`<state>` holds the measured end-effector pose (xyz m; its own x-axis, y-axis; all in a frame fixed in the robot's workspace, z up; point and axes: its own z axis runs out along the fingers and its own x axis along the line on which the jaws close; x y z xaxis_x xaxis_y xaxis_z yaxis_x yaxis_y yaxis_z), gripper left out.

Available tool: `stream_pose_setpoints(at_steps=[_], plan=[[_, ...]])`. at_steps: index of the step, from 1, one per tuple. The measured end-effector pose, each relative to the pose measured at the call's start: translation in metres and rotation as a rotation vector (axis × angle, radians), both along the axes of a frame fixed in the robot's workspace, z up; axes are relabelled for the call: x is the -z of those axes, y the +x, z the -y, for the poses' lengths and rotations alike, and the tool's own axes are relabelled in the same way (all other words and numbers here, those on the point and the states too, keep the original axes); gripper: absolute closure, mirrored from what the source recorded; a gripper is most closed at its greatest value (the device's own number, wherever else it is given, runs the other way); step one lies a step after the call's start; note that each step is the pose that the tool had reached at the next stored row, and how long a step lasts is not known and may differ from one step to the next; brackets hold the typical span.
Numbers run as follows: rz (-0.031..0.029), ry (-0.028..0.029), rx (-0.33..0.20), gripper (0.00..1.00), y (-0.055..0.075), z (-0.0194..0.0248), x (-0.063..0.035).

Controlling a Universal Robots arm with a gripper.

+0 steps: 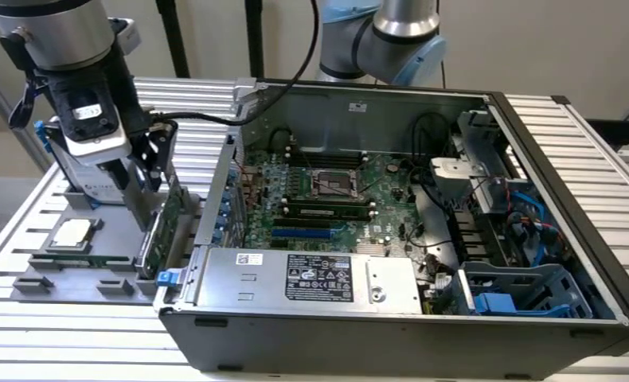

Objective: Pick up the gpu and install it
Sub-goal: 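Pick up the gpu and move the gpu toward the slot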

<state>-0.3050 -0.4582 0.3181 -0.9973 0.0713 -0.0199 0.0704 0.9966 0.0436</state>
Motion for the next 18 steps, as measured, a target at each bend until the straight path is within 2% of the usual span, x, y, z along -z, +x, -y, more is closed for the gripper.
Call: stream_pose_setpoints(at_steps=[18], plan=[[0.0000,0.0000,0.000,0.00,0.000,-0.0005,0.0328]])
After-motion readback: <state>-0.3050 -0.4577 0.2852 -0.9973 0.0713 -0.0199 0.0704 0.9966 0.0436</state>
